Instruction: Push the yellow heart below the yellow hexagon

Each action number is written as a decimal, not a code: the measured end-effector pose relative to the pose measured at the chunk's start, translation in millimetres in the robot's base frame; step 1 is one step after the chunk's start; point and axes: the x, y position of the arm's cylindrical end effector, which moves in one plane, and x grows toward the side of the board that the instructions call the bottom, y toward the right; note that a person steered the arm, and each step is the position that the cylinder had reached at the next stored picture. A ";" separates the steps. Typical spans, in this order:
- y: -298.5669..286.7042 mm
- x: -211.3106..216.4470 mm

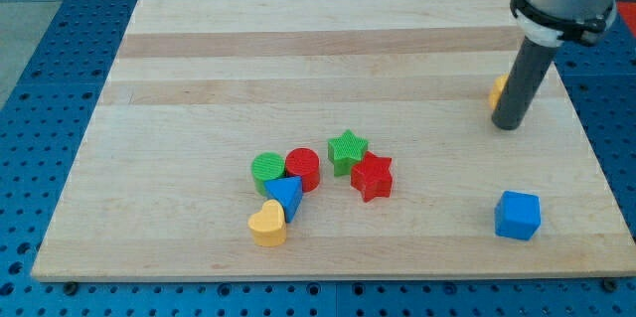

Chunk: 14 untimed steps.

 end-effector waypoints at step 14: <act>-276.6 129.7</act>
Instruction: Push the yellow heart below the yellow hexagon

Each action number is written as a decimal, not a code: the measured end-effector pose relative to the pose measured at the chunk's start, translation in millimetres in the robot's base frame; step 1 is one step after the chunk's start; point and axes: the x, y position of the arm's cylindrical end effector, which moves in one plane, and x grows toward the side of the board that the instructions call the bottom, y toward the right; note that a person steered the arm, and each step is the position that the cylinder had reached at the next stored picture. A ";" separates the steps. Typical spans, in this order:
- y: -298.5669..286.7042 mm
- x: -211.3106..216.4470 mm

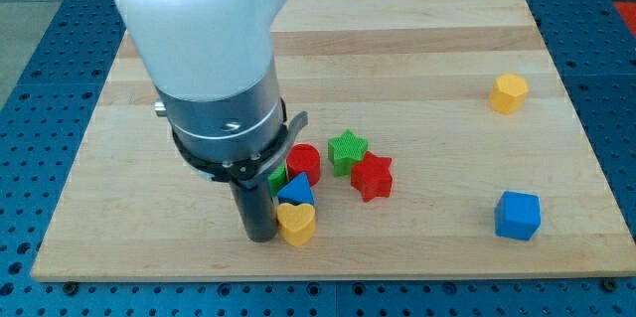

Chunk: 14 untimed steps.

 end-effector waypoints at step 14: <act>155.3 -54.5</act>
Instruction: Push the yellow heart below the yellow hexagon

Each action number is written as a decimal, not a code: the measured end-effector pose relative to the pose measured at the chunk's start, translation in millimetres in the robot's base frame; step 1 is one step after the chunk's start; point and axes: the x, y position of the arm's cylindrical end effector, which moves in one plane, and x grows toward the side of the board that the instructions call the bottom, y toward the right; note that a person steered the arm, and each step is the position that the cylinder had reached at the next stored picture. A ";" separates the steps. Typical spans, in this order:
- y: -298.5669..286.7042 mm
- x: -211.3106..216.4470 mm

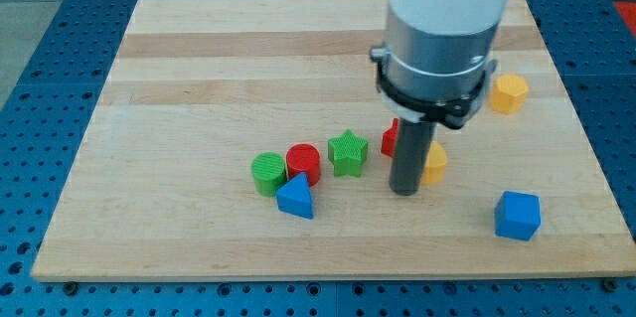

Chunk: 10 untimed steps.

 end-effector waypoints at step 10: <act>75.9 -45.1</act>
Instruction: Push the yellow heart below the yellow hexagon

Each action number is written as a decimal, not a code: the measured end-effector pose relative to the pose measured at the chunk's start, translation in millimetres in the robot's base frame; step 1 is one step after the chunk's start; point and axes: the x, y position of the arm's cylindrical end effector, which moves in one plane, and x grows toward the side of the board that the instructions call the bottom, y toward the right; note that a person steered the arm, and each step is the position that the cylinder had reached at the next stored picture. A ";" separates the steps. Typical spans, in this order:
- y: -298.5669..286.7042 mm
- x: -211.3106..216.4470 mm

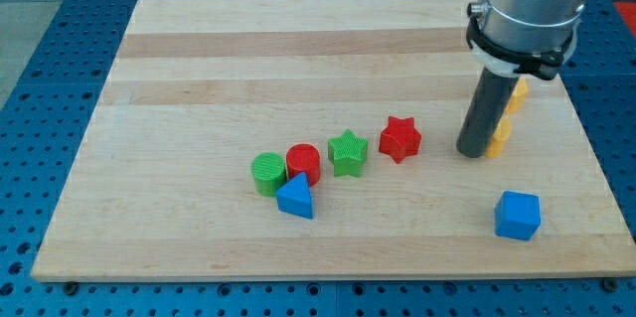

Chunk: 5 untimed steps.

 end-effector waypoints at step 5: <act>40.3 17.5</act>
